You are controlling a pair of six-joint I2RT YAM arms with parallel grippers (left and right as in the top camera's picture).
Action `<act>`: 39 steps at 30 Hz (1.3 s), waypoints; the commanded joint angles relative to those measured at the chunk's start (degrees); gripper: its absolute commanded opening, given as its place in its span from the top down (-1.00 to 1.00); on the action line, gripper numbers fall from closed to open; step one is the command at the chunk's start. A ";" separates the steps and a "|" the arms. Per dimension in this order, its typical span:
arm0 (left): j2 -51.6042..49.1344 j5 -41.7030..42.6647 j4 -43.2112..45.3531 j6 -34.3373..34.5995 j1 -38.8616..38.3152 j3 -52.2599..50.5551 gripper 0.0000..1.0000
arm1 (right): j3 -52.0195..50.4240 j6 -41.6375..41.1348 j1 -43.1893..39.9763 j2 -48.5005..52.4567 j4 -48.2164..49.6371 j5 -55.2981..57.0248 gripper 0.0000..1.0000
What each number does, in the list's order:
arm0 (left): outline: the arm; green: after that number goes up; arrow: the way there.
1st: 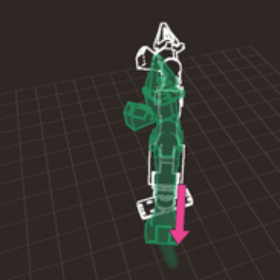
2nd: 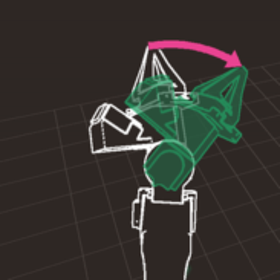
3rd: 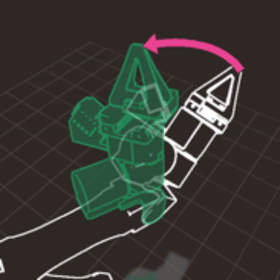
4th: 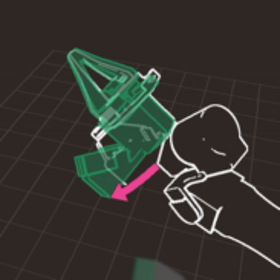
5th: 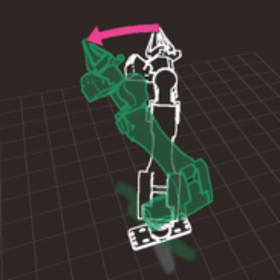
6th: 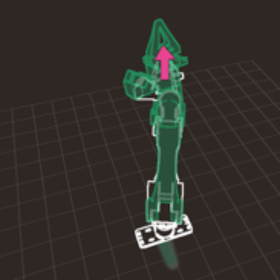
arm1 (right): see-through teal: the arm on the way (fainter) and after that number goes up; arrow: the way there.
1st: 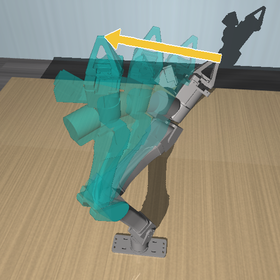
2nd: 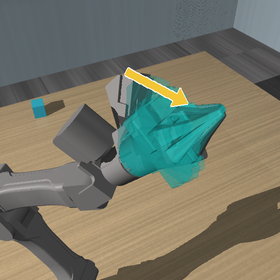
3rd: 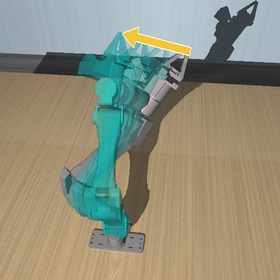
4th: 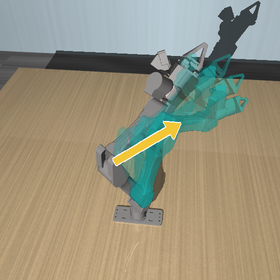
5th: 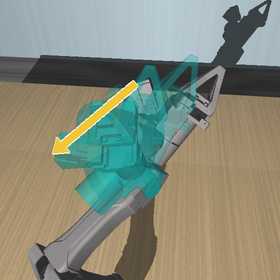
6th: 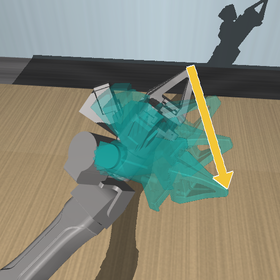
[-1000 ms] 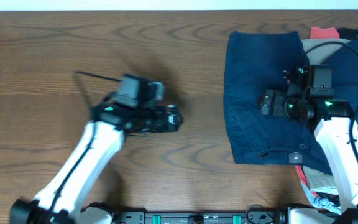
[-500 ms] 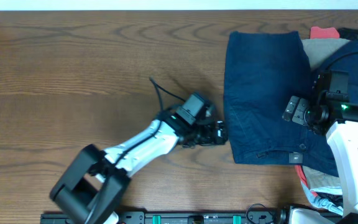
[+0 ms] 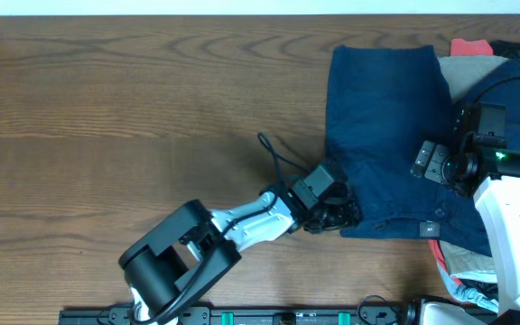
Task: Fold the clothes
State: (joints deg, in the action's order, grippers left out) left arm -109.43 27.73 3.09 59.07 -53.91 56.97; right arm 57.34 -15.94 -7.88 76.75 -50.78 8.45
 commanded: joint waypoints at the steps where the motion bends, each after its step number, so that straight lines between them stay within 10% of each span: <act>1: -1.46 -0.63 -0.20 1.18 0.26 0.52 0.57 | 0.90 -0.74 -0.37 -0.90 -0.17 0.79 -0.98; 3: -1.42 -1.20 -0.20 0.48 1.03 0.52 0.88 | 0.90 -0.74 -0.37 -0.90 -0.26 0.79 -0.99; 21: 13.53 -9.75 -36.72 -35.74 34.64 0.55 0.88 | 0.90 4.00 -0.37 -0.90 -0.61 0.79 -0.98; 33: 18.84 -17.44 -35.36 -37.38 67.06 12.20 0.87 | 0.90 4.00 -0.35 -0.90 -1.46 -3.65 -0.98; 34: 18.84 -16.44 -35.36 -37.40 68.54 13.88 0.67 | 0.90 4.00 -0.35 -0.90 -1.38 -4.55 -0.98; 37: 18.84 -12.79 -35.95 -37.40 71.19 17.22 -1.00 | 0.90 4.02 -0.31 -0.90 -0.92 -8.09 -0.98; 39: 18.88 -8.98 -38.01 -37.40 71.60 17.66 -0.96 | 0.90 4.04 -0.31 -0.90 -0.52 -10.45 -0.98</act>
State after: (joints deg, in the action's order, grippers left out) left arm -91.37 13.37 -32.82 22.41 17.52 73.45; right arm 57.34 -12.73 -7.88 76.75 -51.66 2.74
